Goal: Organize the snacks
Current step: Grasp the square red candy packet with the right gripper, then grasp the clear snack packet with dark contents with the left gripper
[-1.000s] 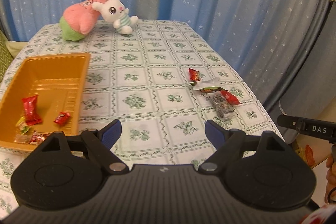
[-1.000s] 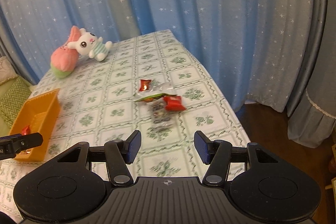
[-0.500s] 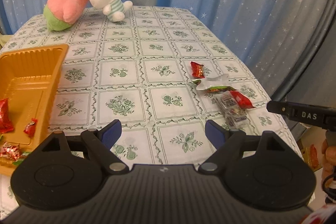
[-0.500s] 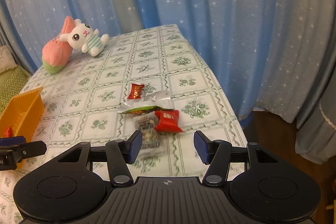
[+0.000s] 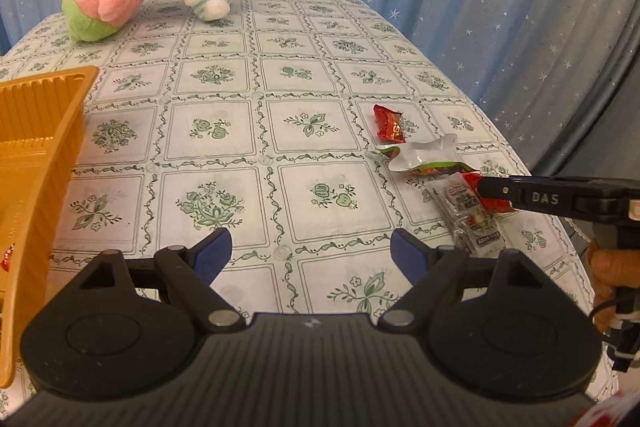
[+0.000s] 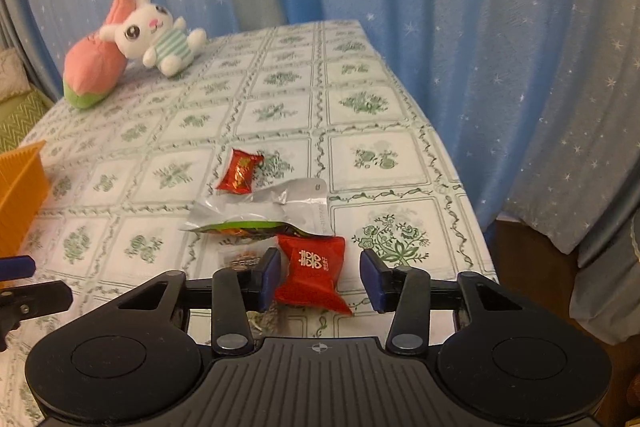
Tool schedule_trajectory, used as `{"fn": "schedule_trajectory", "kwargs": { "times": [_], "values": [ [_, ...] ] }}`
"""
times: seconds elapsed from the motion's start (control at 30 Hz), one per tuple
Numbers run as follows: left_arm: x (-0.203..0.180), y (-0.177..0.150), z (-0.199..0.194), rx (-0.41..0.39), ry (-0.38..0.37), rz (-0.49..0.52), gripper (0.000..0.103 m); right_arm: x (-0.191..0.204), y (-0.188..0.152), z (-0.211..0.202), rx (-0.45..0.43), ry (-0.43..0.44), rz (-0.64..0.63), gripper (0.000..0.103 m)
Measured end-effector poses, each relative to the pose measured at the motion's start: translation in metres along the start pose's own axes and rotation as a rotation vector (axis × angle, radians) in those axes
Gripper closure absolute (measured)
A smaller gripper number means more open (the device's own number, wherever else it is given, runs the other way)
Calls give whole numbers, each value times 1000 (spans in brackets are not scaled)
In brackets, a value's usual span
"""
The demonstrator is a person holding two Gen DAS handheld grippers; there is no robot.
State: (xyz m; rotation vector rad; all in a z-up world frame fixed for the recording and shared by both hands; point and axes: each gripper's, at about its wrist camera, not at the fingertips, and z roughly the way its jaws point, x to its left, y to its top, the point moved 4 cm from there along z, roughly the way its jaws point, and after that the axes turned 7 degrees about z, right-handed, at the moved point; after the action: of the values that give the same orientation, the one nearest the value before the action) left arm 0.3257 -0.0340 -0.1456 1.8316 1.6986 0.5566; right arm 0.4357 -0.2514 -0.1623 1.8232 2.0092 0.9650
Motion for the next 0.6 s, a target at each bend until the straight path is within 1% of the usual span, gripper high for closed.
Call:
{"fn": "schedule_trajectory", "kwargs": {
  "times": [0.2,0.27,0.37,0.5,0.6],
  "values": [
    [6,-5,2,3,-10,-15,18,-1,-8,8,32,0,-9,76],
    [8,-8,1,4,-9,-15,18,-1,-13,4,33,3,-5,79],
    [10,-11,-1,4,-9,-20,18,6,-21,-5,49,22,8,79],
    [13,-15,-6,1,-7,-14,18,29,-32,-16,67,89,14,80],
    [14,-16,-6,7,-8,-2,18,51,-39,-18,107,188,12,80]
  ]
}}
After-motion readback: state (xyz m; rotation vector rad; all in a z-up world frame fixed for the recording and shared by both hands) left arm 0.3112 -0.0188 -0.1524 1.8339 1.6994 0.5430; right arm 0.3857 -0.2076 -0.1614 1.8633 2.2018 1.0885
